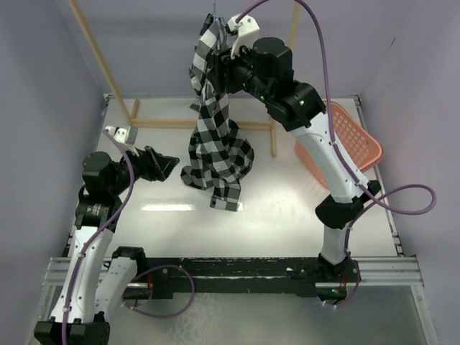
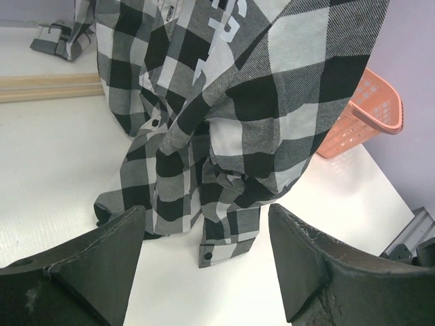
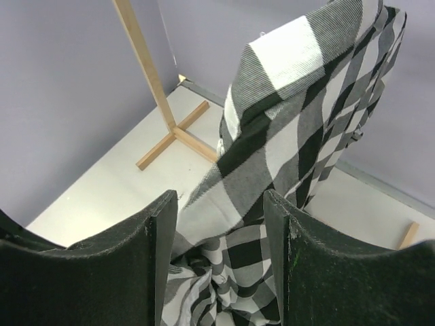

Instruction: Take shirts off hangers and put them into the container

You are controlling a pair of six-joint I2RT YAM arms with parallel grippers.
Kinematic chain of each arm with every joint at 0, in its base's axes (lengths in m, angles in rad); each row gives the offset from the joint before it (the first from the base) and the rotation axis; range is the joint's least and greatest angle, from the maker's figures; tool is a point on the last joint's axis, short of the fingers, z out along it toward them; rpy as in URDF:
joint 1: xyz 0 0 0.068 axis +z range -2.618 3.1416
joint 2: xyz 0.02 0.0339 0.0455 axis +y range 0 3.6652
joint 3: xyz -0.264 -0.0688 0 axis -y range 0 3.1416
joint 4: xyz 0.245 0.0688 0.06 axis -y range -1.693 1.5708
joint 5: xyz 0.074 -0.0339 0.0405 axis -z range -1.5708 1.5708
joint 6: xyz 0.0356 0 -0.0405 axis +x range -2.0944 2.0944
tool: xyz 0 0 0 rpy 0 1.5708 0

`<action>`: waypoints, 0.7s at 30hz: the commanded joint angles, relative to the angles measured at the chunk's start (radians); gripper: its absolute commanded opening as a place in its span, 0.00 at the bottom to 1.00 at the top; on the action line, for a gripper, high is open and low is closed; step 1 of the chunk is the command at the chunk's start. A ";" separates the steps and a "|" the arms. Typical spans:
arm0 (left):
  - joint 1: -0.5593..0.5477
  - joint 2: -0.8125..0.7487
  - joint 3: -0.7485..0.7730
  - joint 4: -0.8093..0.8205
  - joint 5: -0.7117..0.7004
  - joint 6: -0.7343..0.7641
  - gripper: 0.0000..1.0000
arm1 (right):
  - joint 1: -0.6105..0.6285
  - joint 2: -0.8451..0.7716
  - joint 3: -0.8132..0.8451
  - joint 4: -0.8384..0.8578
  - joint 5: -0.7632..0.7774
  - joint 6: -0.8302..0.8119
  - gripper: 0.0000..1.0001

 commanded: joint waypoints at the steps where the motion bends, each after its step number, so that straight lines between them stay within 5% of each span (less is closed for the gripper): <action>1: 0.016 -0.004 0.024 0.055 0.033 0.005 0.76 | 0.043 -0.005 0.059 0.028 0.094 -0.062 0.56; 11: 0.016 -0.006 0.023 0.050 0.032 0.008 0.76 | 0.094 0.042 0.045 0.041 0.336 -0.093 0.55; 21: 0.018 -0.004 0.021 0.046 0.035 0.008 0.75 | 0.091 0.003 -0.047 0.093 0.397 -0.086 0.49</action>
